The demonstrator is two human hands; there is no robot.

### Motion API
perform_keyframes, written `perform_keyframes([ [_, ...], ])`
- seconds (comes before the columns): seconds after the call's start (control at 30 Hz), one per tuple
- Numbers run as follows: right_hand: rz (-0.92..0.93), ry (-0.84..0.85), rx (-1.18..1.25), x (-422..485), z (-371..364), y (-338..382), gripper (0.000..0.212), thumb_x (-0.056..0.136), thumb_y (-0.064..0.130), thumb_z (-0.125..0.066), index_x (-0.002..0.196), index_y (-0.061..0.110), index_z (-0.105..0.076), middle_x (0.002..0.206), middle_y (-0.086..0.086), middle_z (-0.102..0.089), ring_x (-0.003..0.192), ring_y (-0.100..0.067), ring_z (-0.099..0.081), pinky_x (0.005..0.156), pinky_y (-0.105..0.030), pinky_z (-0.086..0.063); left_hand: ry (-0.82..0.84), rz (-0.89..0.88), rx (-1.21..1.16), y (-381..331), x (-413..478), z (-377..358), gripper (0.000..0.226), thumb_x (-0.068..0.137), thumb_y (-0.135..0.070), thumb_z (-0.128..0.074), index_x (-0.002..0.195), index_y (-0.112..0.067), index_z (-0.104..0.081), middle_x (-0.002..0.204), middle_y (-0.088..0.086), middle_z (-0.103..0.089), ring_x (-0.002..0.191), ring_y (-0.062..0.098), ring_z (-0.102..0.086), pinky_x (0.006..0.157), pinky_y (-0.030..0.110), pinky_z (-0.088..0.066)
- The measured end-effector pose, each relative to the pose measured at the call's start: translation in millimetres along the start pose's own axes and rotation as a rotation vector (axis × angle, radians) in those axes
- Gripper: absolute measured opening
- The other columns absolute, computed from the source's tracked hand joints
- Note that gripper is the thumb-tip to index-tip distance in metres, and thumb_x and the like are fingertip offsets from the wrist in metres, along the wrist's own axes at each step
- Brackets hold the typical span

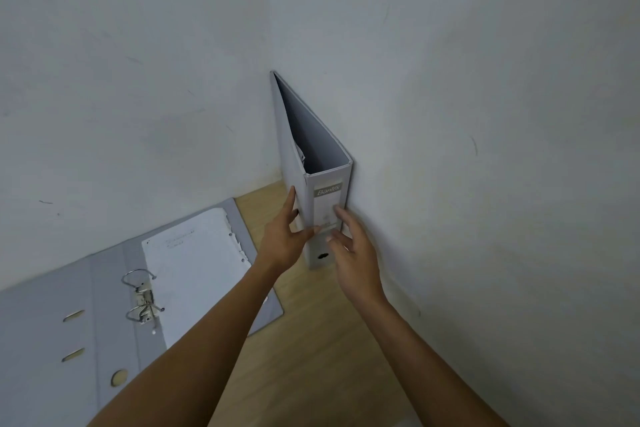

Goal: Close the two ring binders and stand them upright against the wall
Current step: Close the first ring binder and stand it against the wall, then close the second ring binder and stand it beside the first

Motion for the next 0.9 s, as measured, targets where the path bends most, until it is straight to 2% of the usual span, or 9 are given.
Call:
perform_keyframes([
  [0.13, 0.000, 0.028, -0.008, 2, 2, 0, 0.052, 0.100, 0.010, -0.052, 0.147, 0.031, -0.045, 0.156, 0.007, -0.044, 0.137, -0.015, -0.049, 0.094, -0.015, -0.048, -0.074, 0.029, 0.034, 3, -5, 1, 0.085, 0.090, -0.029, -0.072, 0.161, -0.025, -0.025, 0.147, 0.009, -0.059, 0.136, 0.027, -0.055, 0.110, 0.047, -0.044],
  [0.2, -0.005, 0.037, -0.007, 1, 4, 0, 0.054, 0.100, 0.010, -0.053, 0.149, 0.030, -0.044, 0.154, 0.006, -0.045, 0.136, -0.014, -0.050, 0.091, -0.014, -0.048, -0.080, 0.054, 0.044, 1, -7, 2, 0.081, 0.090, -0.026, -0.074, 0.159, -0.021, -0.032, 0.145, 0.010, -0.061, 0.127, 0.027, -0.062, 0.103, 0.042, -0.050],
  [0.3, 0.004, 0.014, 0.005, 1, 7, 2, 0.053, 0.098, 0.010, -0.056, 0.147, 0.027, -0.046, 0.149, 0.005, -0.050, 0.131, -0.013, -0.053, 0.083, -0.013, -0.049, -0.072, 0.068, 0.049, -3, -13, 7, 0.075, 0.090, -0.020, -0.074, 0.155, -0.018, -0.038, 0.145, 0.010, -0.060, 0.107, 0.020, -0.071, 0.073, 0.012, -0.055],
  [0.33, 0.009, 0.005, 0.013, 2, 7, 1, 0.052, 0.097, 0.010, -0.057, 0.146, 0.026, -0.048, 0.148, 0.005, -0.051, 0.130, -0.013, -0.054, 0.085, -0.014, -0.049, -0.079, 0.065, 0.050, -6, -17, 10, 0.072, 0.090, -0.022, -0.073, 0.154, -0.018, -0.040, 0.144, 0.008, -0.060, 0.102, 0.017, -0.071, 0.064, 0.007, -0.052],
  [0.37, 0.012, 0.004, 0.019, 0, 5, 0, 0.051, 0.097, 0.010, -0.058, 0.144, 0.026, -0.049, 0.146, 0.005, -0.052, 0.129, -0.013, -0.054, 0.088, -0.017, -0.050, -0.089, 0.068, 0.044, -7, -23, 15, 0.069, 0.091, -0.025, -0.072, 0.153, -0.019, -0.042, 0.144, 0.007, -0.060, 0.099, 0.015, -0.069, 0.061, 0.006, -0.050],
  [0.5, 0.022, 0.037, 0.005, -11, -10, -4, 0.044, 0.097, 0.014, -0.058, 0.140, 0.023, -0.053, 0.140, 0.005, -0.057, 0.124, -0.011, -0.057, 0.101, -0.032, -0.051, -0.102, 0.076, 0.009, -3, -49, 33, 0.061, 0.094, -0.038, -0.066, 0.149, -0.024, -0.047, 0.141, 0.003, -0.063, 0.105, 0.020, -0.072, 0.077, 0.023, -0.054],
  [0.67, -0.009, 0.132, -0.019, -28, -55, -17, 0.040, 0.095, 0.014, -0.058, 0.134, 0.023, -0.057, 0.130, 0.007, -0.062, 0.116, -0.009, -0.061, 0.103, -0.040, -0.051, -0.141, 0.136, -0.063, 33, -93, 70, 0.051, 0.096, -0.043, -0.061, 0.143, -0.029, -0.052, 0.127, -0.003, -0.069, 0.095, 0.012, -0.074, 0.084, 0.037, -0.061],
  [0.8, -0.067, 0.266, -0.058, -49, -107, -26, 0.038, 0.095, 0.018, -0.057, 0.132, 0.026, -0.058, 0.124, 0.012, -0.062, 0.109, -0.001, -0.061, 0.103, -0.041, -0.051, -0.185, 0.238, -0.090, 83, -141, 109, 0.045, 0.097, -0.042, -0.059, 0.140, -0.030, -0.053, 0.124, -0.004, -0.070, 0.096, 0.009, -0.074, 0.086, 0.041, -0.061],
  [0.9, -0.103, 0.368, -0.117, -75, -157, -35, 0.037, 0.094, 0.022, -0.058, 0.131, 0.028, -0.059, 0.124, 0.011, -0.063, 0.114, -0.008, -0.061, 0.103, -0.043, -0.050, -0.245, 0.336, -0.120, 128, -181, 151, 0.043, 0.099, -0.038, -0.057, 0.140, -0.026, -0.056, 0.124, 0.000, -0.069, 0.098, 0.011, -0.073, 0.084, 0.042, -0.060],
])
Point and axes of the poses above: each hand's wrist, its own x-axis towards the middle knuckle, its own z-axis out of the back of the hand, y = z × x, the point moved 7 cm from there along x, towards the middle knuckle
